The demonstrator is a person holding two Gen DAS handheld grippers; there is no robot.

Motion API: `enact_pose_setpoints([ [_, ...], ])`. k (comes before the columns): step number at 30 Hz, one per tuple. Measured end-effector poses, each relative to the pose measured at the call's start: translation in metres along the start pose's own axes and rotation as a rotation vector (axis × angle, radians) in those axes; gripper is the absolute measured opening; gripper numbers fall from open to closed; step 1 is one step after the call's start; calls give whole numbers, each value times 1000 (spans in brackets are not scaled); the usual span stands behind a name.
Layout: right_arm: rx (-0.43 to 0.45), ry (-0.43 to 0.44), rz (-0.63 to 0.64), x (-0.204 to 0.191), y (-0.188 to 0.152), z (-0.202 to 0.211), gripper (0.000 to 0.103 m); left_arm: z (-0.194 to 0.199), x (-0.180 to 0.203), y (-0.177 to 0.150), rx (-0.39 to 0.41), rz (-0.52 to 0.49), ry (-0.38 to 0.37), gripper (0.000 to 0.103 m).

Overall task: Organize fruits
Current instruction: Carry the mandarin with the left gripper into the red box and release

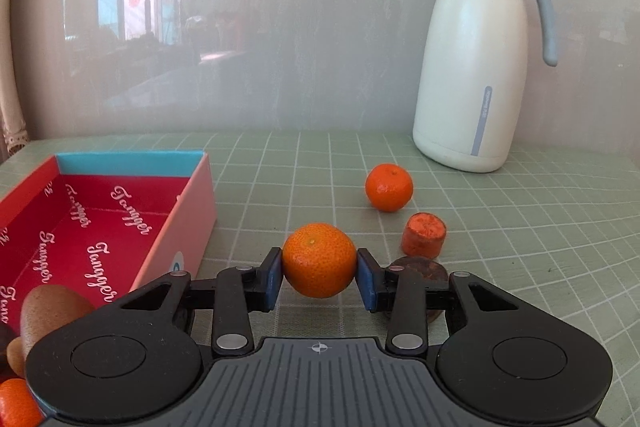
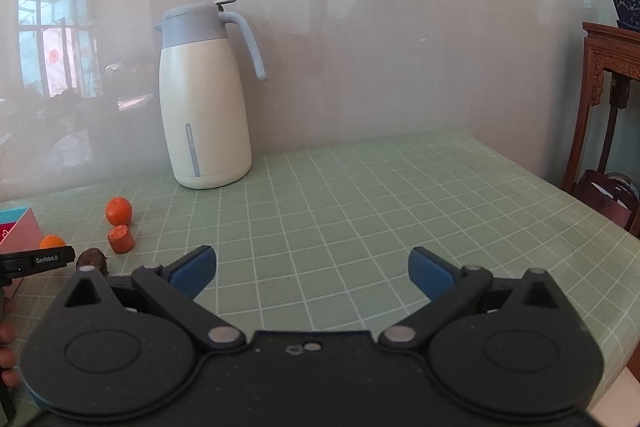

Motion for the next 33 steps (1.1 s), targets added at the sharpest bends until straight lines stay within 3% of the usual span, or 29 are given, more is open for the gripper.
enact_pose_setpoints([
  [10, -5, -16, 3, -5, -3, -1, 103, 35, -21, 13, 74, 43, 9, 39],
  [18, -14, 8, 28, -21, -6, -2, 103, 63, -74, 16, 116, 139, 101, 39],
  [27, -34, 34, 50, -41, -11, -6, 103, 60, -155, -14, 15, 257, 258, 39],
  [33, -37, 50, 57, -54, -13, -6, 103, 43, -180, -32, -83, 305, 265, 39],
])
Point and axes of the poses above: each gripper's, at about its wrist camera, not at the fingertips, and z roughly against the way its jaws point, x to its right, y to its top, the point moved 4 cm from there along -z, roughly the way its jaws point, and after that the axes turned 12 degrees about -z, right-handed, at the moved point
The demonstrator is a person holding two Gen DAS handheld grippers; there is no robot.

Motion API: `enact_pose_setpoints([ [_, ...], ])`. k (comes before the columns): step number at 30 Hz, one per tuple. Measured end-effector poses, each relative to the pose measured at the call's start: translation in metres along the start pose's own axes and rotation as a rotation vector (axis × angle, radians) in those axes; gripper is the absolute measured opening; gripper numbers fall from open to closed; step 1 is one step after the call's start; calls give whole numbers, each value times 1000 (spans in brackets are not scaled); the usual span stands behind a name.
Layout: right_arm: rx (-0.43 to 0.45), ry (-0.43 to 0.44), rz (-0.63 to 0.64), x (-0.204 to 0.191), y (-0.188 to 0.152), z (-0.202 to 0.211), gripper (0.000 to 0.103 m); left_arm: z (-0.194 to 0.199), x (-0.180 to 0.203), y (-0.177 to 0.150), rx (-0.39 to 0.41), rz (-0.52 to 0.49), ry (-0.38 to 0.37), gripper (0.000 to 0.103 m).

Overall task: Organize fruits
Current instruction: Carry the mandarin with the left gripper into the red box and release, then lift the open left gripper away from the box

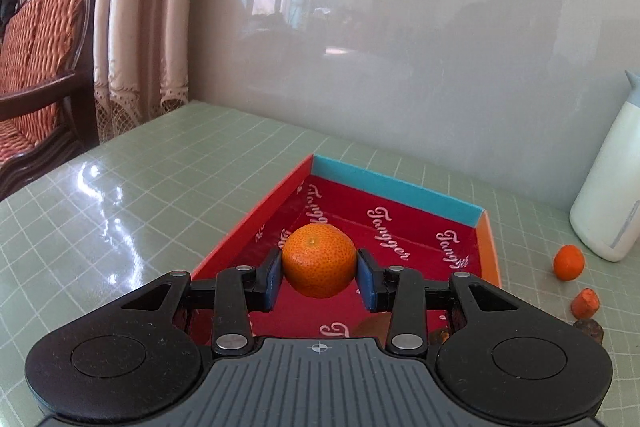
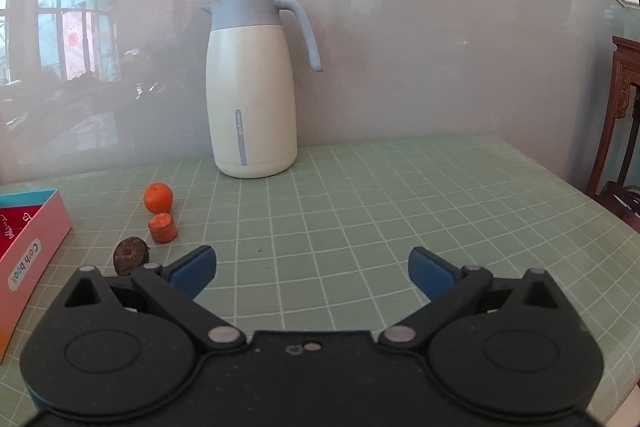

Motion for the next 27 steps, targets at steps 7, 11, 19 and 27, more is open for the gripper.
enact_pose_setpoints([
  [7, -5, 12, 18, -14, -2, -2, 103, -8, -9, -7, -44, 28, 13, 41],
  [11, -7, 15, 14, -16, -3, -3, 103, 4, -8, -7, -19, 20, 21, 54],
  [19, -17, 22, 24, -25, -5, -6, 103, 38, -20, -3, 58, -18, 50, 73],
  [27, -39, 45, 41, -43, -12, -12, 103, 76, -44, -16, 119, -51, 85, 86],
])
Point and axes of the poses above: each gripper's, at about its wrist camera, not at the fingertips, and z roughly against the way its jaws point, x to its right, y to its top, the point moved 4 cm from there along -z, roughly the way its jaws point, and after that the axes turned 12 degrees about -z, right-handed, at the moved point
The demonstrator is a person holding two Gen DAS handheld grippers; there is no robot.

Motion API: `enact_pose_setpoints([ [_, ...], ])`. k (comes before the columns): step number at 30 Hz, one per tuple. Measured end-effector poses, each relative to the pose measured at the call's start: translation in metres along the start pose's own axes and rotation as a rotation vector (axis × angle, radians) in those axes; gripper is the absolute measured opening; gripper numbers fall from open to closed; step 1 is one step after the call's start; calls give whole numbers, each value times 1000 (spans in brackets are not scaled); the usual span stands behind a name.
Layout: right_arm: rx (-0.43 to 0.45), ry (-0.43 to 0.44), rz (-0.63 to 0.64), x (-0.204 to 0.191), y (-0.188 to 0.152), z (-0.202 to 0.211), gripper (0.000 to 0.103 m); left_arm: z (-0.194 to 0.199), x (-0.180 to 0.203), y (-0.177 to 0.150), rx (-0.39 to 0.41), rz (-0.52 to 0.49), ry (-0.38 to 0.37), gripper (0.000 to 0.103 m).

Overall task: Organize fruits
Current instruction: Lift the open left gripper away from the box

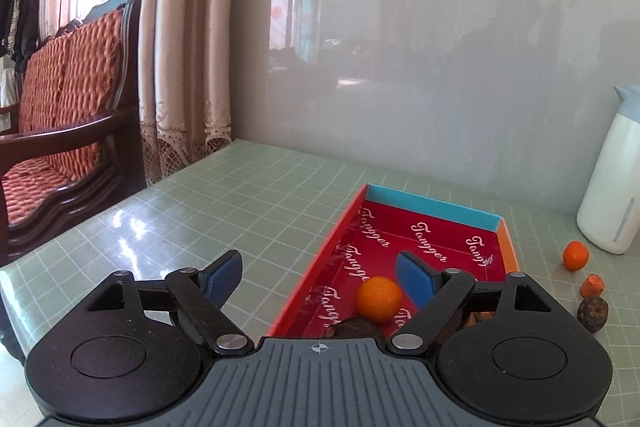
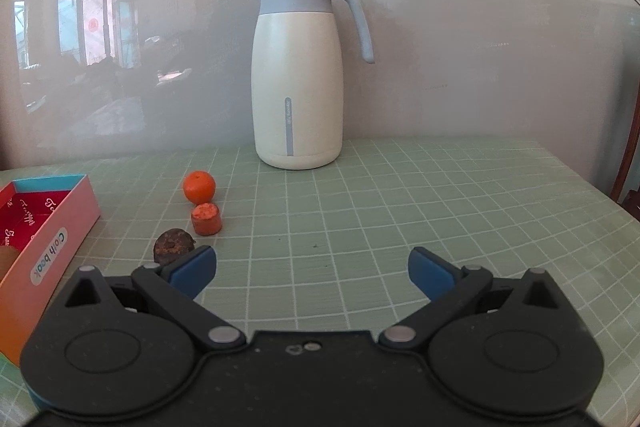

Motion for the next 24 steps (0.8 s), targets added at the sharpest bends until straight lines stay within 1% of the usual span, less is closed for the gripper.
enact_pose_setpoints([
  [6, -31, 26, 23, -21, -6, -10, 103, 15, -19, -8, 25, 8, 41, 93],
  [10, -41, 39, 39, -32, -9, -14, 103, 20, -27, -13, 31, 3, 65, 95],
  [13, -64, 67, 52, -47, -13, -22, 103, 24, -32, -16, 45, -4, 85, 98],
  [16, -78, 76, 57, -52, -16, -26, 103, 29, -36, -17, 71, -12, 106, 100],
  [20, -101, 89, 65, -60, -19, -36, 103, 33, -45, -18, 89, 1, 128, 103],
  [22, -108, 102, 64, -64, -19, -39, 103, 34, -52, -20, 92, 18, 141, 103],
  [23, -109, 134, 60, -69, -19, -41, 103, 35, -55, -21, 93, 27, 146, 103],
  [24, -112, 148, 59, -71, -18, -43, 103, 35, -58, -22, 94, 35, 153, 103],
])
Point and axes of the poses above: each gripper's, at about its wrist camera, not at the fingertips, and z roughly against the way its jaws point, x to its right, y to its top, the point moved 4 cm from there along -z, roughly the way its jaws point, and after that the axes turned 12 degrees about -z, right-handed, at the moved point
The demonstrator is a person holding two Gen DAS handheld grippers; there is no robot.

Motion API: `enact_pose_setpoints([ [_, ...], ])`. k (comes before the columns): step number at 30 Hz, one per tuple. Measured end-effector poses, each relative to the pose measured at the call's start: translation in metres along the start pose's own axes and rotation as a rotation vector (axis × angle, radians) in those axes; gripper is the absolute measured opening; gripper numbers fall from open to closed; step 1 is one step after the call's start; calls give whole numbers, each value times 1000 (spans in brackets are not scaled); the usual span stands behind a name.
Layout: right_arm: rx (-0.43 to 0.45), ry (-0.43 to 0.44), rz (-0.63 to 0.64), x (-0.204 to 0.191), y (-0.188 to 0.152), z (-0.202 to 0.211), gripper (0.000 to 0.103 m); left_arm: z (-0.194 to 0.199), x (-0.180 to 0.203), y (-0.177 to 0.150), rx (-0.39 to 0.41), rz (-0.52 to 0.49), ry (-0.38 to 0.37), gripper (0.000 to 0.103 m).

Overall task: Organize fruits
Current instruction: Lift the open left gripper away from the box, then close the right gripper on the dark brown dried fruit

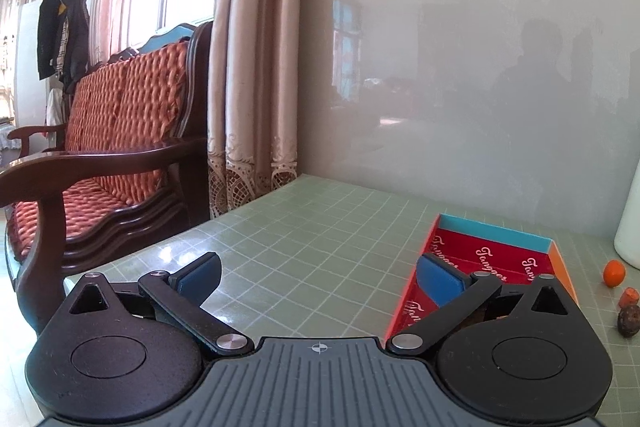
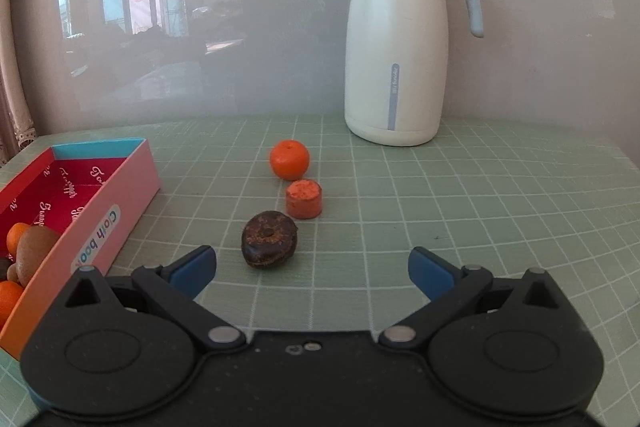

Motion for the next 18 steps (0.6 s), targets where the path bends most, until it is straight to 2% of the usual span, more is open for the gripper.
enact_pose_setpoints([
  [6, -21, 23, -7, -8, 4, -14, 102, -3, -12, -3, 6, -1, 36, 103],
  [10, -37, 8, -19, -9, 12, -33, 100, -5, -19, -3, 15, 6, 57, 103],
  [18, -104, 5, 2, -13, 4, -53, 77, -8, -24, -4, 7, 16, 68, 103],
])
Point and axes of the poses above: each gripper's, at about its wrist camera, not at the fingertips, and z roughly against the way its jaws point, x to its right, y to its top, the point moved 4 cm from there along -z, roughly the way its jaws point, and after that the axes turned 12 degrees about -z, right-handed, at the moved point
